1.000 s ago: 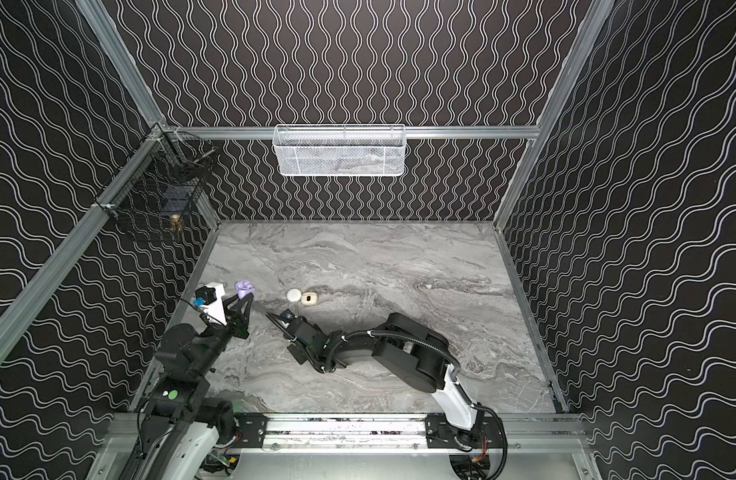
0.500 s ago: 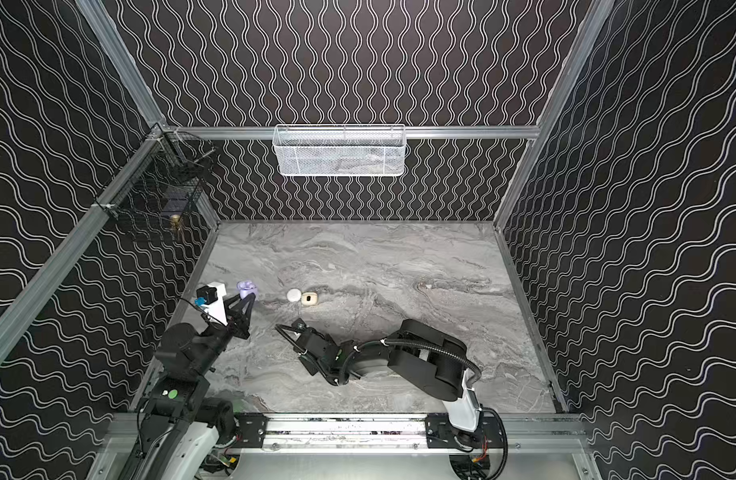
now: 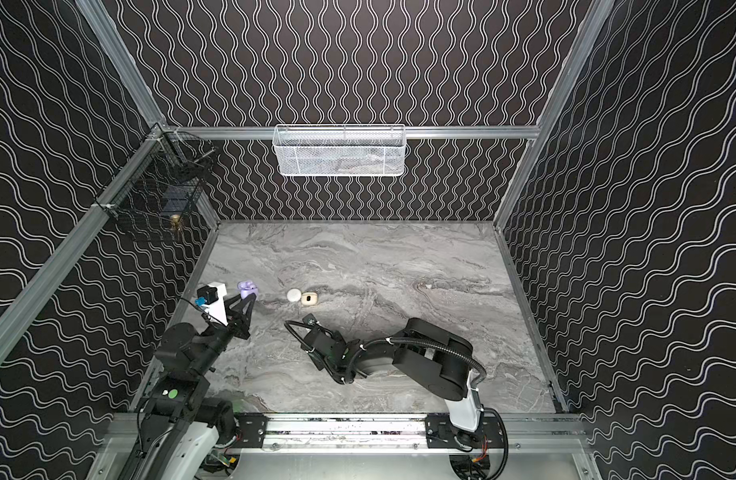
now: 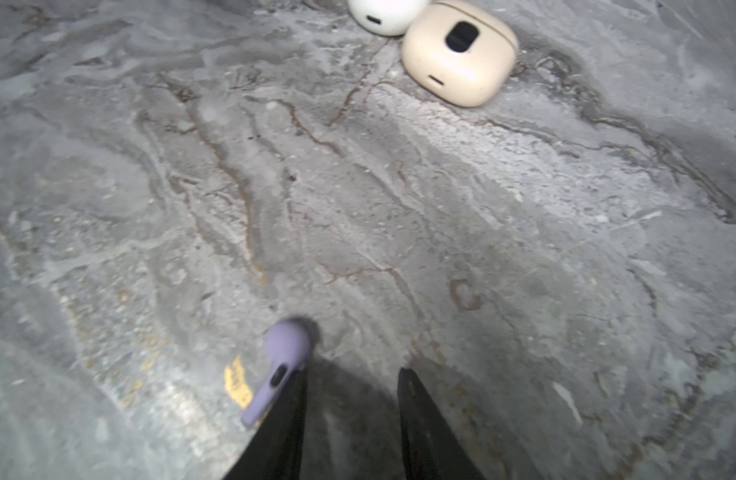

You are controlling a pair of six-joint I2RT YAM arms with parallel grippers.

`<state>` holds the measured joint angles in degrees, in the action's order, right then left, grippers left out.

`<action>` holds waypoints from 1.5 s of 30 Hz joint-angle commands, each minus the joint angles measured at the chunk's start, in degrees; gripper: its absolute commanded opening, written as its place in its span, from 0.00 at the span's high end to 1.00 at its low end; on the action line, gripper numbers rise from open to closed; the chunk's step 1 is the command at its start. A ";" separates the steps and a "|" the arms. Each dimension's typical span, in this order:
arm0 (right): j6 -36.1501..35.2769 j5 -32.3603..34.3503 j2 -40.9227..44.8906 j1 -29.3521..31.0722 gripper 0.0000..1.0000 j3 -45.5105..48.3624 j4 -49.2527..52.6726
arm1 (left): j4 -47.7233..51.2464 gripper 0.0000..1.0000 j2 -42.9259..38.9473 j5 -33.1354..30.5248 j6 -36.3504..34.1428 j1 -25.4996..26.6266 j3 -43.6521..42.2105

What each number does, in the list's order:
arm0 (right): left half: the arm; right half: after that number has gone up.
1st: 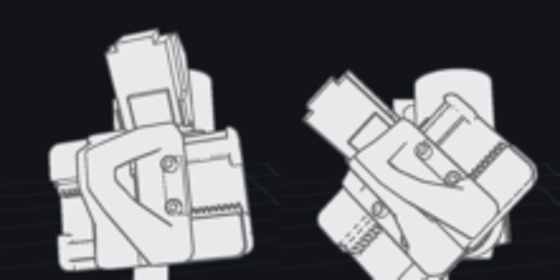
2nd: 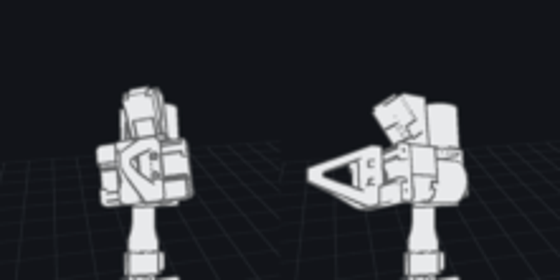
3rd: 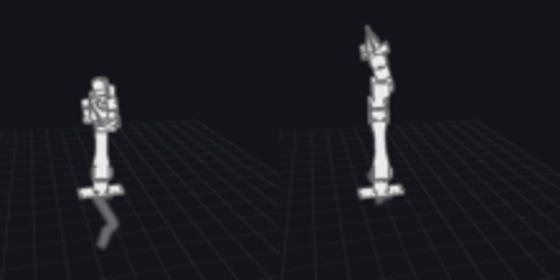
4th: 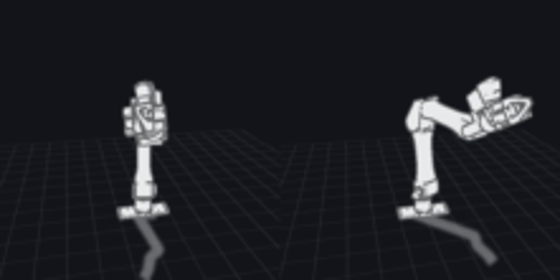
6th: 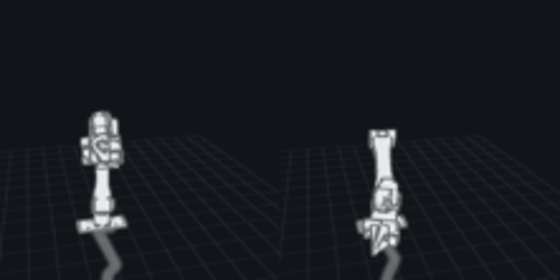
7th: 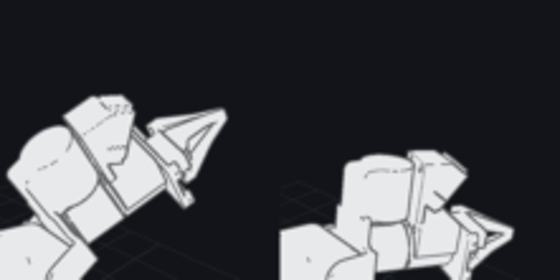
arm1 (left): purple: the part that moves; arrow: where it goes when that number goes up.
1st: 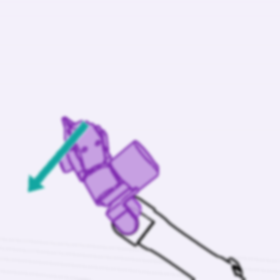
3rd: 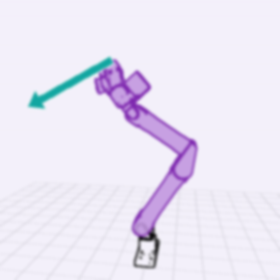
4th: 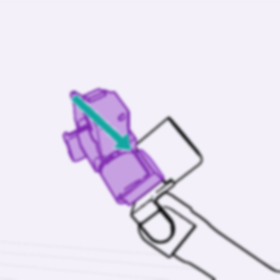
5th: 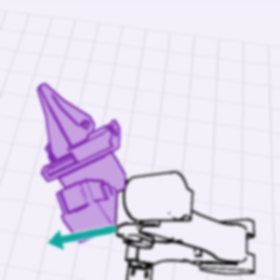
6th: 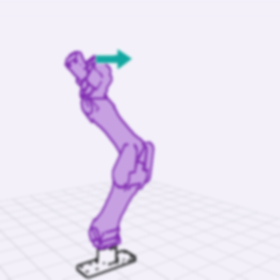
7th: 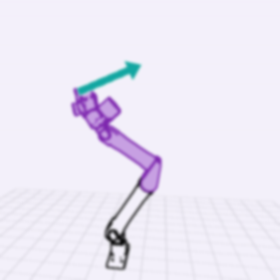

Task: Insert the wireless bluetooth earbuds into the charging case
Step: 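Lower the right gripper and close it on the lavender earbud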

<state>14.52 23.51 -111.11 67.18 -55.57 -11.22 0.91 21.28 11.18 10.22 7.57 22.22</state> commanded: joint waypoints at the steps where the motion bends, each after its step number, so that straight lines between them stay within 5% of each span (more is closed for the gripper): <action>1: 1.35 0.20 -0.12 -1.05 0.61 0.47 6.41 | -1.89 1.00 -0.25 0.69 0.07 -0.01 0.63; 8: 4.29 -1.53 3.33 -1.44 0.62 -0.61 9.19 | -3.31 1.00 -0.52 3.42 -0.19 -0.01 0.13; 13: 12.93 -3.01 7.85 -1.44 0.59 -6.53 20.89 | -7.13 1.00 -1.98 10.45 -0.30 -0.03 -1.20; 19: 19.33 -11.08 4.37 -1.39 0.57 -14.90 30.56 | -4.39 1.00 -2.47 7.90 0.07 -0.01 -0.52; 32: 15.90 -11.50 -7.89 -1.42 0.52 -29.92 43.26 | -2.44 1.00 -4.26 5.53 -0.46 -0.01 -0.42; 45: 15.33 -11.84 -12.41 -1.39 0.57 -35.10 48.08 | -2.16 1.00 -5.28 5.69 -0.56 -0.01 -0.58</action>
<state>29.93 11.31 -122.85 65.76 -89.65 34.15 0.08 16.19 17.06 10.22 7.57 21.37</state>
